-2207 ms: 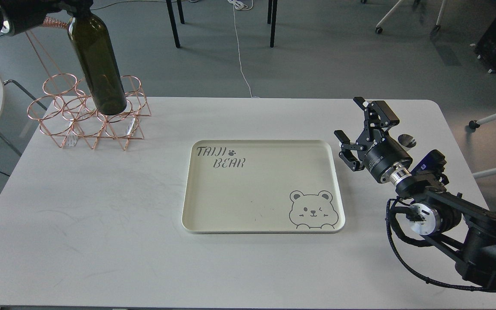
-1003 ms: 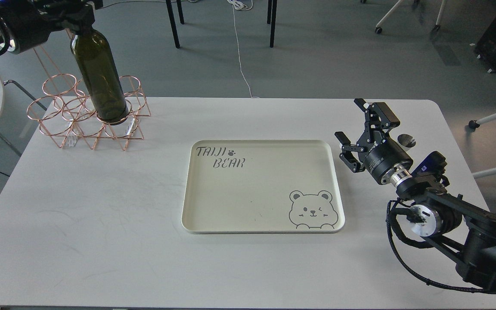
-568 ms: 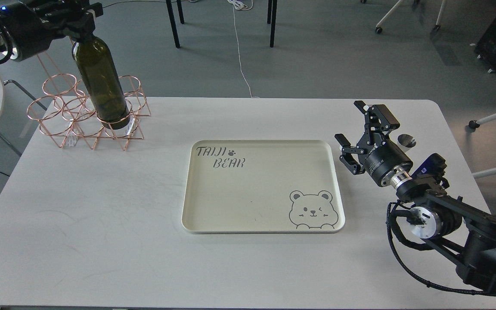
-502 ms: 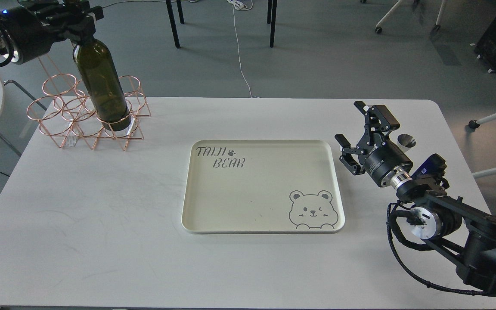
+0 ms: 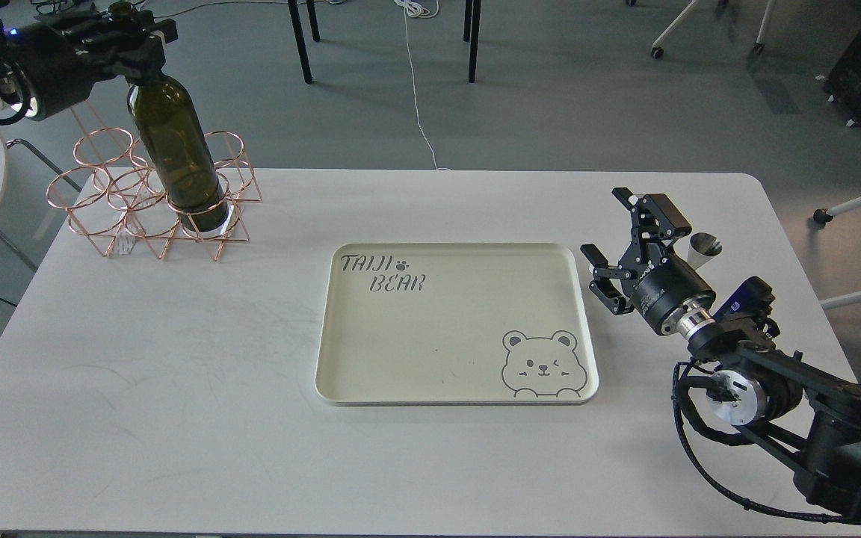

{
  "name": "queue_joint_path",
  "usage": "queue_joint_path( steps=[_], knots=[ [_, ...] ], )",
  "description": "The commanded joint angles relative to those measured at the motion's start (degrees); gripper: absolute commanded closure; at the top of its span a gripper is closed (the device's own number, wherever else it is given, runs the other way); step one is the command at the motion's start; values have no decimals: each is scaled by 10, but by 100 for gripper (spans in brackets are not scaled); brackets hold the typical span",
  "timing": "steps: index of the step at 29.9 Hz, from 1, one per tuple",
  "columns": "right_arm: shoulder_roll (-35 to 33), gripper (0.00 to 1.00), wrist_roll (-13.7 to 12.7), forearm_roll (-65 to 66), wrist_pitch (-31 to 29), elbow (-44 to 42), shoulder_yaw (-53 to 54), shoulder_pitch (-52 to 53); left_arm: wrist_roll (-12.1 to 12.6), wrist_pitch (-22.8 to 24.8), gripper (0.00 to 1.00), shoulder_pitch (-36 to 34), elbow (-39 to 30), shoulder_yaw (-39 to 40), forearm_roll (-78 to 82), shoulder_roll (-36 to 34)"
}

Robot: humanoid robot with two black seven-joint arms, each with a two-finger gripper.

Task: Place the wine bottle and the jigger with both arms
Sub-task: 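Open the left gripper and release the bottle in the rack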

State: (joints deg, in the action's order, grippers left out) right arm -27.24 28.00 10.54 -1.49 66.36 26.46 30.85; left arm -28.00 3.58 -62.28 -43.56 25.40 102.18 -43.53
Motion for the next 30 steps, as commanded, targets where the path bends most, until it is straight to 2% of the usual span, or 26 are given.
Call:
queue_joint_path(
  steps=[1,13,30],
  knots=[
    [-1,1,0,0,0,0,1,-1,0,-2,80,4,4,0,0,3],
    [0,1,0,0,0,1,1,-1,0,-3,72,8,22,0,-1,19],
    [2,1,0,0,0,1,0,-2,0,-8,68,25,29,1,-1,26]
  ],
)
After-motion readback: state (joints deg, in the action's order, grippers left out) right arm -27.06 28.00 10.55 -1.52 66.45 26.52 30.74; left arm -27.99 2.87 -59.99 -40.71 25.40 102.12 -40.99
